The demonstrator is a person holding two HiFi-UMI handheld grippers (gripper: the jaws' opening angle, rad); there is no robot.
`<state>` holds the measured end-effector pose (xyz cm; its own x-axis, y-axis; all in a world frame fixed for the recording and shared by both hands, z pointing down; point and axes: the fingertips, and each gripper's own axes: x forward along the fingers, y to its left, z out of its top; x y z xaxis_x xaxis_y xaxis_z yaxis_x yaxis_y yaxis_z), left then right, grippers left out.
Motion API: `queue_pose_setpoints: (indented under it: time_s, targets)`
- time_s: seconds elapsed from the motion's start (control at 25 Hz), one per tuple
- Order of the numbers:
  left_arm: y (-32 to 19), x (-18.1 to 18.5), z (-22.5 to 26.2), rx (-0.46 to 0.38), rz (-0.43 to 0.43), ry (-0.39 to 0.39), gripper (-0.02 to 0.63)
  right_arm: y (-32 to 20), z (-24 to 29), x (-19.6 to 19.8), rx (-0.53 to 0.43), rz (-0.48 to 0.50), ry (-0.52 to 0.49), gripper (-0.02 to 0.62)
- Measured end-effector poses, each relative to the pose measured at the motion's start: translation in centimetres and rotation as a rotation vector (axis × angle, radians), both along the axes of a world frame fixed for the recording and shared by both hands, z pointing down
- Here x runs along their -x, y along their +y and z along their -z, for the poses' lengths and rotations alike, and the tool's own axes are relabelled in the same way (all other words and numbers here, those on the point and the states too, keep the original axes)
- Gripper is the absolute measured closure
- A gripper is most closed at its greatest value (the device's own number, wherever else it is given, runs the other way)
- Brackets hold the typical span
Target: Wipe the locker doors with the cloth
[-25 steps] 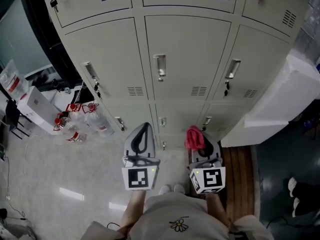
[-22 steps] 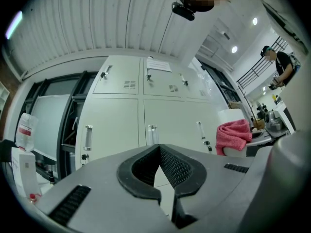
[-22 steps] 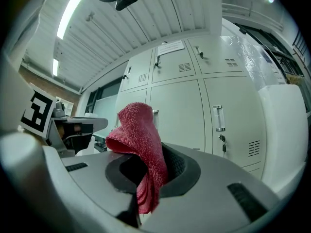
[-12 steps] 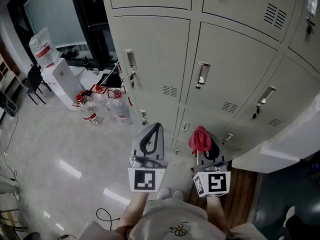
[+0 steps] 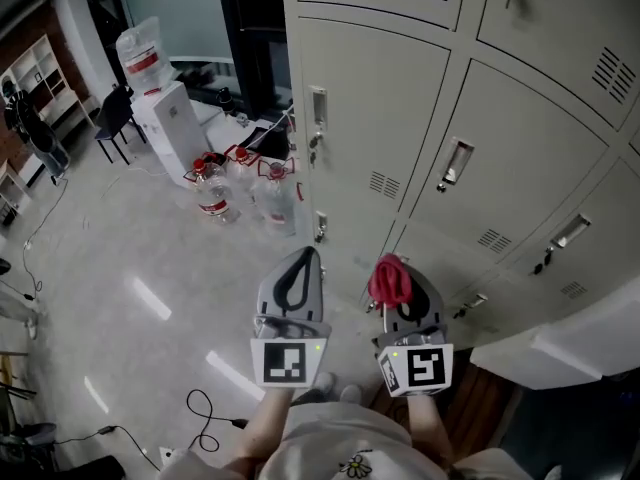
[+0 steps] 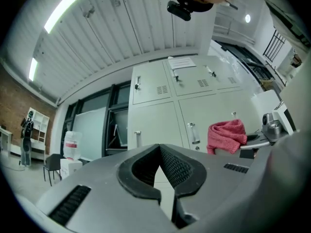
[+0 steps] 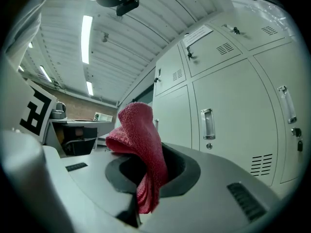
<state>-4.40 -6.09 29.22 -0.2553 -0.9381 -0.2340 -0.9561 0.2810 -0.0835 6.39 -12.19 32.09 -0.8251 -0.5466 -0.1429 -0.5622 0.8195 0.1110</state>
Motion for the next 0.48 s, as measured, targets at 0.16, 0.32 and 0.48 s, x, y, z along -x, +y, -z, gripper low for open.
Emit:
queue_pose_setpoints:
  time_s: [0.16, 0.32, 0.48]
  targets:
    - [0.0, 0.5, -0.9, -0.004, 0.045, -0.009, 0.591, -0.3, -0.8, 0.5, -0.018, 0.033, 0.029, 0.563]
    - [-0.3, 2.1, -1.2, -0.010, 0.054, 0.021, 0.591, -0.6, -1.9, 1.3, 0.002, 0.032, 0.056, 0.563]
    - [-1.3, 3.8, -0.9, -0.007, 0.036, 0.016, 0.591, -1.8, -1.3, 2.2, 0.008, -0.009, 0.037, 0.563]
